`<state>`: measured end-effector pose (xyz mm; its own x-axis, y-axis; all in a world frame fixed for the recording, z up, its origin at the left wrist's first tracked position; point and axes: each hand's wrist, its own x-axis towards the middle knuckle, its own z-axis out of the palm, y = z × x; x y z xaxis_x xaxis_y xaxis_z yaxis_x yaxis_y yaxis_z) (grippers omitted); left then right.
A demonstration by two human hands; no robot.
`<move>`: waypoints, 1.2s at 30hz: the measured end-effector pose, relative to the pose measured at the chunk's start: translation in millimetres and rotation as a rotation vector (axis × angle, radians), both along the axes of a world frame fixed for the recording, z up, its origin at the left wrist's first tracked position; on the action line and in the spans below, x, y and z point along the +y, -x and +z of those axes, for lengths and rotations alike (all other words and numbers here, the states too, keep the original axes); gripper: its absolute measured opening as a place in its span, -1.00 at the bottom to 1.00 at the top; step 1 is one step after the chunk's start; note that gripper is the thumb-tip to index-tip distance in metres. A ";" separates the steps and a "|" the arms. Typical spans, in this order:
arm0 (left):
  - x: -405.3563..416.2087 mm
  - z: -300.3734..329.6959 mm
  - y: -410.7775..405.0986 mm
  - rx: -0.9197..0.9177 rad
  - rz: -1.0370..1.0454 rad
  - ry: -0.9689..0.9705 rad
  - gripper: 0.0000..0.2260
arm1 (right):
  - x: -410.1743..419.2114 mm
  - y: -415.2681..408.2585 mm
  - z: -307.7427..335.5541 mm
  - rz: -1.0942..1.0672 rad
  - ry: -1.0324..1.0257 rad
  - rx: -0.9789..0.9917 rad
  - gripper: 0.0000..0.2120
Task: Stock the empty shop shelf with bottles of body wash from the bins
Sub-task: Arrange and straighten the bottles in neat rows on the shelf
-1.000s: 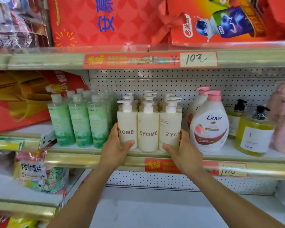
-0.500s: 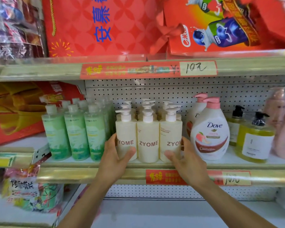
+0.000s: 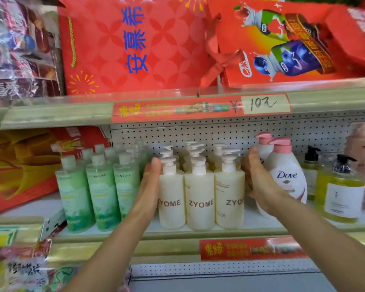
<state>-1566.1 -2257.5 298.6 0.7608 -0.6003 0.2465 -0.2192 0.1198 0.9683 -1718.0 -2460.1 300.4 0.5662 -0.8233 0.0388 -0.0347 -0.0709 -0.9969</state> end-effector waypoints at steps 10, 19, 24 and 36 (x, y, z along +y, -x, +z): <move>-13.2 51.0 -37.0 0.350 -0.104 -0.153 0.04 | -8.1 2.1 42.0 0.189 -0.249 -0.038 -0.05; -29.0 39.1 -44.7 0.425 -0.118 -0.033 -0.01 | -15.3 -13.7 26.5 0.274 -0.307 -0.077 -0.08; -28.2 37.8 -45.7 0.399 -0.147 -0.095 -0.04 | -17.4 -14.3 25.3 0.298 -0.259 0.001 -0.10; -60.7 64.3 -75.6 0.510 0.009 -0.076 -0.03 | -47.3 -43.2 51.7 0.195 -0.207 0.018 -0.06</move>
